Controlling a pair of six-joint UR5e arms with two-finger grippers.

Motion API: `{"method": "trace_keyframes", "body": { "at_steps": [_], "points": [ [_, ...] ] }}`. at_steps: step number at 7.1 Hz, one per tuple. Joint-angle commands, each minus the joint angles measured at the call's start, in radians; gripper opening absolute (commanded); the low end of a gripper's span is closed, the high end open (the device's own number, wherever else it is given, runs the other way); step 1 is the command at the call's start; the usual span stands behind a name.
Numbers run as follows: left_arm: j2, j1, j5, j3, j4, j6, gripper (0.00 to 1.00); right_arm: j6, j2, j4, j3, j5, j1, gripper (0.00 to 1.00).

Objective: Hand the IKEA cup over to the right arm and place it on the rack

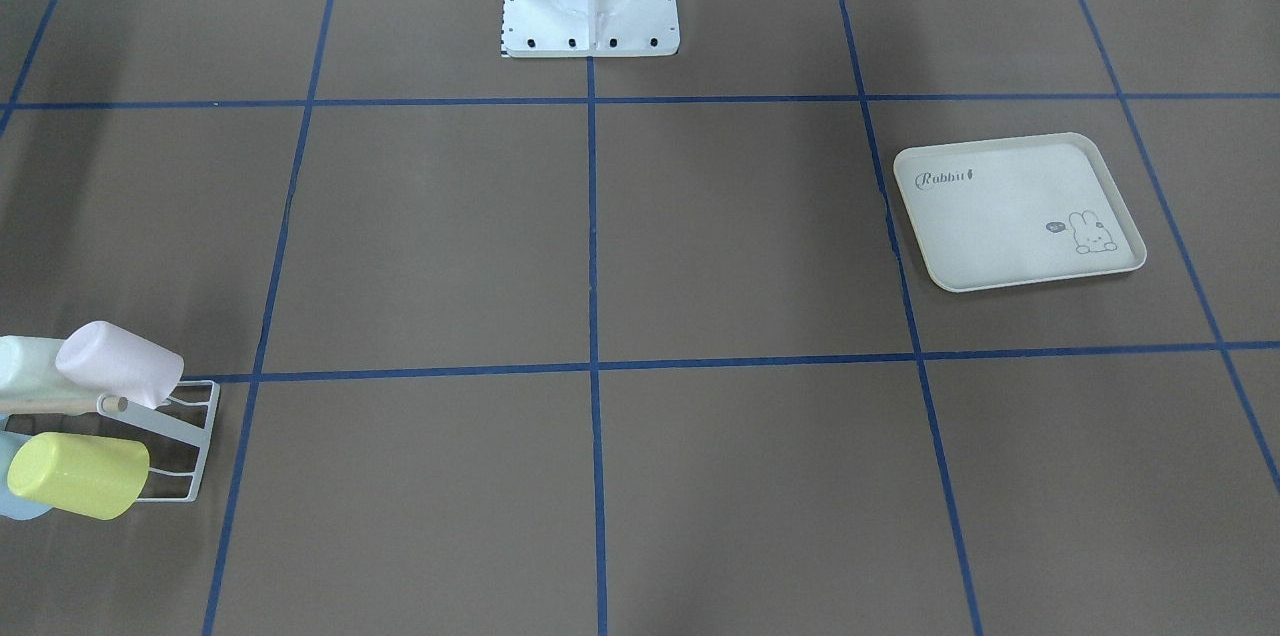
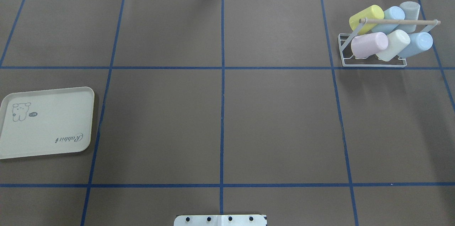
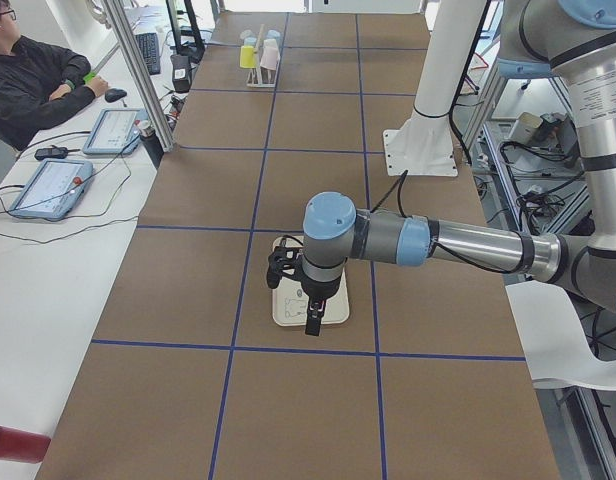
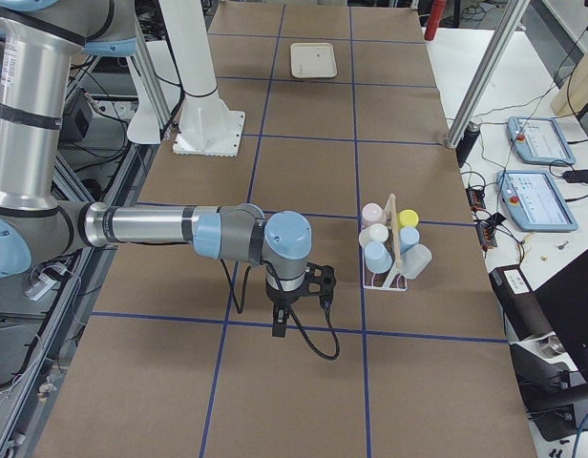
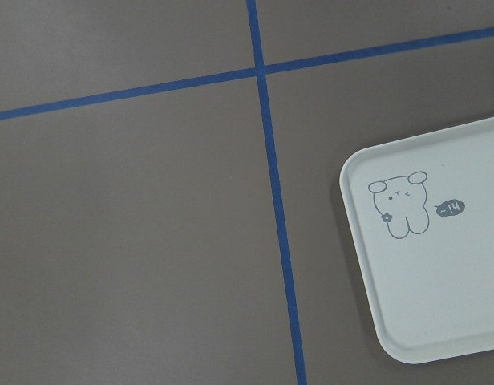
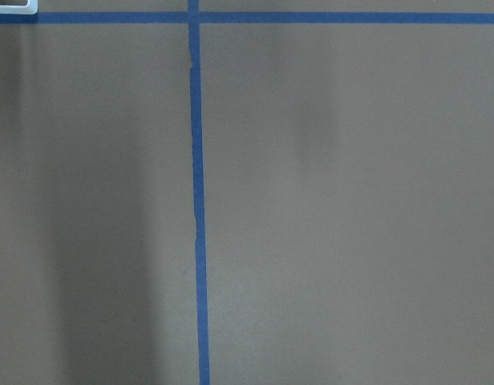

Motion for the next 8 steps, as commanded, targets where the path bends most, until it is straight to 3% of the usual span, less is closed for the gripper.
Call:
{"method": "trace_keyframes", "body": {
  "at_steps": [1, 8],
  "points": [
    [0.0, 0.0, 0.001, 0.0, 0.0, 0.0, 1.0, 0.0, 0.0, 0.0, -0.001, 0.0, 0.0, 0.99],
    [0.004, -0.002, 0.001, 0.002, 0.0, 0.0, 1.0, 0.002, -0.001, 0.0, -0.006, 0.014, -0.002, 0.99]
  ]
}}
